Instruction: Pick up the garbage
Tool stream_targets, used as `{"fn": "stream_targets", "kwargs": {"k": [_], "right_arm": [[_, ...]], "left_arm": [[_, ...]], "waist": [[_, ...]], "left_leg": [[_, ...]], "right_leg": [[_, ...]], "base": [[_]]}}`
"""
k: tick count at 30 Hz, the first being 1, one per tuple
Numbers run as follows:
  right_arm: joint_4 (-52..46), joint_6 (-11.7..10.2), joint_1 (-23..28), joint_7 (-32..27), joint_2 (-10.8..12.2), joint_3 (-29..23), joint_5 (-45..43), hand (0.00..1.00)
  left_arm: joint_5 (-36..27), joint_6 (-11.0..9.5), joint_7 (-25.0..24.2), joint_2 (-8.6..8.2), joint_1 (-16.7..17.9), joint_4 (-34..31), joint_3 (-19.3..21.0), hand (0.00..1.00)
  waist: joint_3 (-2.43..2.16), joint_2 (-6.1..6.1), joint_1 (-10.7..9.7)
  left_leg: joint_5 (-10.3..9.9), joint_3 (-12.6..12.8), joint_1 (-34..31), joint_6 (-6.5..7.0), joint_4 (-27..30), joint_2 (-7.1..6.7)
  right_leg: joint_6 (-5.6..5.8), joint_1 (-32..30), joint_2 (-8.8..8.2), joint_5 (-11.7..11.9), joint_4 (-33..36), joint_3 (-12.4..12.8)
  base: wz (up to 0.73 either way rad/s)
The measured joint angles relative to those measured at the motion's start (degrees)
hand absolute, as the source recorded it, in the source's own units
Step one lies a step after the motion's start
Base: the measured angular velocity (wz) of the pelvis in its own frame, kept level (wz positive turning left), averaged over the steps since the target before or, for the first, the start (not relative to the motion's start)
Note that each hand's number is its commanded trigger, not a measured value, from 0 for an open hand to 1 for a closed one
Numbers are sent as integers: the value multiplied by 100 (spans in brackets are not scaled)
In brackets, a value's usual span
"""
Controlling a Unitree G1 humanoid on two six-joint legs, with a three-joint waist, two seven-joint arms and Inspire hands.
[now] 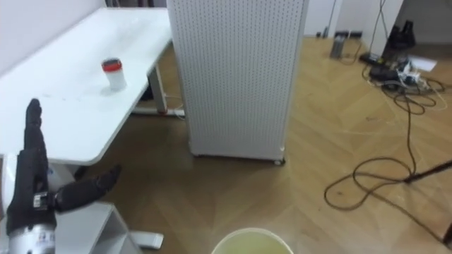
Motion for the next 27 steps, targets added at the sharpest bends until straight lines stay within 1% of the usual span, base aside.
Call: {"fn": "stream_targets", "kwargs": {"k": [1, 3, 4, 5, 6, 7, 8, 9, 10, 11, 12, 13, 14, 15, 16, 17, 18, 19, 20, 21, 22, 23, 24, 25, 26, 27], "right_arm": [[-1, 7, -1, 2, -4, 8, -5, 100], [-2, 12, -2, 37, 2, 28, 1, 100], [-3, 12, -34, 64, -14, 26, 3, 100], [-27, 12, -44, 69, -38, 26, -2, 100], [-35, 12, -43, 70, -52, 25, -4, 100], [-31, 18, -35, 87, -60, 40, -2, 100], [-44, 14, -38, 88, -56, 107, 22, 100], [-56, 14, -38, 94, -51, 131, 17, 100], [-57, 14, -24, 101, -45, 136, 17, 100], [-54, 17, -21, 93, -48, 132, 18, 100], [-64, 17, -33, 92, -49, 132, 31, 100], [-96, 15, -36, 82, -61, 128, 54, 100], [-105, 12, -34, 86, -87, 122, 48, 100], [-108, 13, -35, 94, -99, 123, 44, 100], [-109, 14, -32, 115, -105, 128, 43, 100], [-113, 19, -32, 165, -144, 145, 42, 100], [-121, 19, -32, 186, -173, 183, 42, 100], [-124, 19, -30, 239, -208, 232, 44, 100], [-123, 20, -3, 283, -205, 235, 44, 100], [-123, 20, -2, 283, -207, 232, 44, 100], [-137, 15, -6, 275, -217, 229, 47, 100], [-147, 9, -21, 255, -223, 228, 46, 100], [-146, 9, -28, 242, -225, 232, 47, 100], [-146, 9, -35, 206, -227, 235, 53, 100], [-130, 10, -30, 149, -228, 235, 53, 100], [-124, 11, -25, 124, -229, 235, 54, 100]], "left_arm": [[-32, 0, 15, 0, -6, 0, 10, 0], [-30, 0, 24, -8, -10, -1, 18, 0], [-27, -1, 23, -3, -31, 0, 23, 0], [-25, 0, 23, -2, -31, 0, 41, 0], [-24, 0, 23, -2, -28, 3, 49, 0], [-29, 0, 29, -4, 32, 10, 99, 0], [-37, 2, 33, 1, 51, 9, 163, 0], [-30, 2, 29, -2, 39, 10, 182, 0], [-28, 2, 14, -5, 40, 12, 188, 0], [-24, 0, -5, -4, 59, 11, 189, 0], [-25, 0, -5, -4, 63, 12, 191, 0], [-24, 0, -16, -5, 68, 11, 191, 0], [-20, 1, -46, -4, 70, 10, 193, 0], [-28, 3, -75, -3, 78, 8, 199, 0], [-100, 16, -157, 0, 112, 3, 210, 0], [-207, 55, -213, -8, 186, -9, 209, 0], [-265, 72, -233, -6, 207, -10, 211, 0], [-336, 122, -231, -12, 236, -9, 227, 0], [-390, 153, -223, -13, 264, -9, 228, 0], [-415, 152, -222, -13, 272, -9, 227, 0], [-446, 151, -219, -12, 271, -8, 226, 0], [-440, 148, -205, -12, 259, -9, 226, 0], [-433, 148, -198, -13, 262, -9, 226, 0], [-406, 149, -164, -17, 259, -9, 225, 0], [-401, 148, -117, -17, 266, -8, 226, 0], [-402, 149, -89, -18, 279, -8, 228, 0]], "waist": [[29, 48, 32], [34, 94, 52], [41, 143, 54], [63, 219, 59], [99, 271, 61], [101, 343, 74], [99, 376, 73], [96, 374, 68], [81, 336, 4], [45, 289, 14], [25, 278, 22], [14, 268, 46], [-4, 267, 67], [-7, 266, 90], [-24, 234, 191], [-45, 242, 270], [-44, 254, 309], [-33, 248, 330], [-37, 215, 337], [-35, 190, 341], [3, 109, 295], [13, 110, 282], [31, 85, 297], [37, 67, 287], [48, 63, 253], [66, 31, 252]], "left_leg": [[-56, -9, -19, 37, 120, 15], [-112, -33, -118, 92, 277, 9], [-151, -70, -226, 130, 406, 15], [-180, -213, -337, 171, 506, 15], [-193, -323, -346, 193, 540, 16], [-208, -573, -337, 220, 514, 15], [-209, -799, -323, 219, 475, 20], [-214, -870, -313, 210, 465, 22], [-258, -934, -255, 159, 457, 48], [-353, -966, -169, 85, 489, 100], [-413, -985, -156, 45, 528, 139], [-537, -1022, -73, -43, 615, 248], [-691, -1029, 0, -158, 824, 398], [-741, -1030, 0, -224, 994, 478], [-733, -976, -159, -275, 1634, 596], [-584, -966, -442, -434, 2514, 740], [-421, -977, -618, -497, 2932, 817], [75, -978, -914, -516, 3695, 943], [642, -1005, -1119, -532, 4154, 984], [852, -1023, -1184, -530, 4290, 979], [871, -989, -1304, -515, 4334, 969], [699, -910, -1487, -445, 4222, 943], [597, -858, -1577, -464, 4104, 940], [456, -797, -1745, -500, 3712, 939], [422, -799, -1827, -541, 3113, 885], [427, -788, -1826, -550, 2756, 850]], "right_leg": [[37, -11, 1, 37, 28, -19], [50, -15, 7, 62, -85, -18], [73, -137, 19, 142, -77, -25], [112, -278, 38, 249, -36, -76], [162, -324, 59, 292, -38, -91], [217, -472, 162, 290, -250, -19], [176, -636, 277, 405, -643, 1], [173, -691, 288, 529, -873, -10], [149, -737, 247, 800, -1115, -42], [-6, -669, 219, 933, -1105, -192], [-76, -635, 225, 955, -1043, -272], [-154, -560, 280, 933, -894, -394], [-251, -507, 396, 836, -706, -462], [-291, -480, 452, 710, -609, -497], [-375, -452, 558, 522, -455, -521], [-488, -342, 677, 374, -389, -604], [-542, -254, 735, 309, -359, -628], [-633, -62, 837, 236, -333, -652], [-727, 110, 872, 122, -334, -660], [-755, 195, 874, 66, -346, -656], [-783, 321, 861, -10, -375, -652], [-814, 404, 833, -73, -386, -631], [-822, 424, 823, -84, -404, -634], [-833, 478, 813, -90, -508, -638], [-832, 557, 764, -90, -637, -667], [-832, 599, 735, -90, -690, -673]], "base": [[-23], [-17], [-19], [-24], [-39], [-49], [-44], [-10], [10], [10], [7], [15], [18], [9], [-11], [-18], [-18], [0], [4], [13], [13], [8], [0], [0], [7], [14]]}}
